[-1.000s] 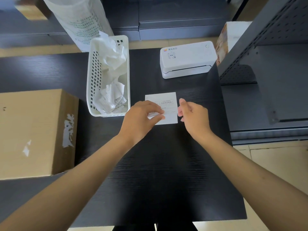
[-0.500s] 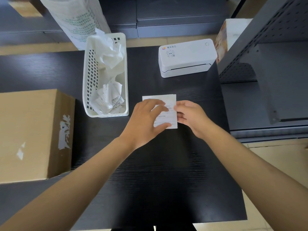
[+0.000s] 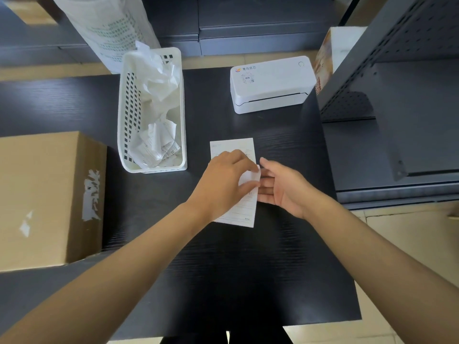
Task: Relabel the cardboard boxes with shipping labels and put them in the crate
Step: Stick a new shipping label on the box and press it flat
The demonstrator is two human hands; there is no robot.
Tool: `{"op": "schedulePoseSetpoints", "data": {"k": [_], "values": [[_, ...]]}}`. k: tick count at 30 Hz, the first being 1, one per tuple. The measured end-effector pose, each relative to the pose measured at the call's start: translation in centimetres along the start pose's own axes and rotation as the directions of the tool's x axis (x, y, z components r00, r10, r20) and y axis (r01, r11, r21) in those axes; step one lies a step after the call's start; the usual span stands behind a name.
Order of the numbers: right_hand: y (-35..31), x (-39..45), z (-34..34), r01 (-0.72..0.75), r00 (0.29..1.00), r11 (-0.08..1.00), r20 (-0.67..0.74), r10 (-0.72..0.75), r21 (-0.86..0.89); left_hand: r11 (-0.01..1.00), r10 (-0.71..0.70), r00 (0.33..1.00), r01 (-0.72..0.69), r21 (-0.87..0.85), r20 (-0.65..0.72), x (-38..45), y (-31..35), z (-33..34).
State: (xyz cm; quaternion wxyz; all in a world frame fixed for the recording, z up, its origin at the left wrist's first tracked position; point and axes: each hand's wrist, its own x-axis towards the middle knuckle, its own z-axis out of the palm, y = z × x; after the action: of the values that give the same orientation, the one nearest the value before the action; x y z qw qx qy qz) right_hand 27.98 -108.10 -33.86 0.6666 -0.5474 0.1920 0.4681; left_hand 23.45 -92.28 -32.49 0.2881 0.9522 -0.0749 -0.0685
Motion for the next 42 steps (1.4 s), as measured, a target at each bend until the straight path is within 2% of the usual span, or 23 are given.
{"op": "schedulePoseSetpoints", "data": {"k": [6, 11, 21, 25, 30, 36, 42], "values": [[0.4, -0.3, 0.3, -0.116, 0.993, 0.993, -0.022, 0.116, -0.035, 0.998, 0.049, 0.999, -0.049, 0.050, 0.004, -1.3, 0.7, 0.4], [0.6, -0.2, 0.9, -0.212, 0.967, 0.976, -0.151, 0.203, -0.046, 0.991, 0.112, 0.993, -0.113, 0.067, 0.027, -2.0, 1.2, 0.6], [0.8, -0.2, 1.2, -0.190, 0.952, 0.977, -0.263, 0.159, -0.095, 0.975, 0.201, 0.977, -0.193, 0.108, -0.070, -3.1, 1.8, 0.1], [0.7, -0.4, 0.7, -0.175, 0.953, 0.973, -0.274, 0.129, -0.150, 0.959, 0.273, 0.961, -0.267, 0.091, -0.053, -3.9, 2.2, 0.1], [0.4, -0.3, 0.5, -0.178, 0.955, 0.950, -0.277, 0.105, -0.256, 0.969, 0.247, 0.969, -0.247, 0.015, -0.003, -4.6, 2.2, -1.1], [0.0, -0.2, 0.9, -0.194, 0.948, 0.926, -0.306, 0.091, -0.325, 0.986, 0.144, 0.980, -0.131, -0.099, 0.139, -4.7, 3.1, -4.4], [0.0, 0.4, 1.4, -0.199, 0.943, 0.919, -0.322, 0.085, -0.339, 0.943, 0.153, 0.985, -0.123, -0.311, 0.075, -5.2, 4.9, -9.3]]}}
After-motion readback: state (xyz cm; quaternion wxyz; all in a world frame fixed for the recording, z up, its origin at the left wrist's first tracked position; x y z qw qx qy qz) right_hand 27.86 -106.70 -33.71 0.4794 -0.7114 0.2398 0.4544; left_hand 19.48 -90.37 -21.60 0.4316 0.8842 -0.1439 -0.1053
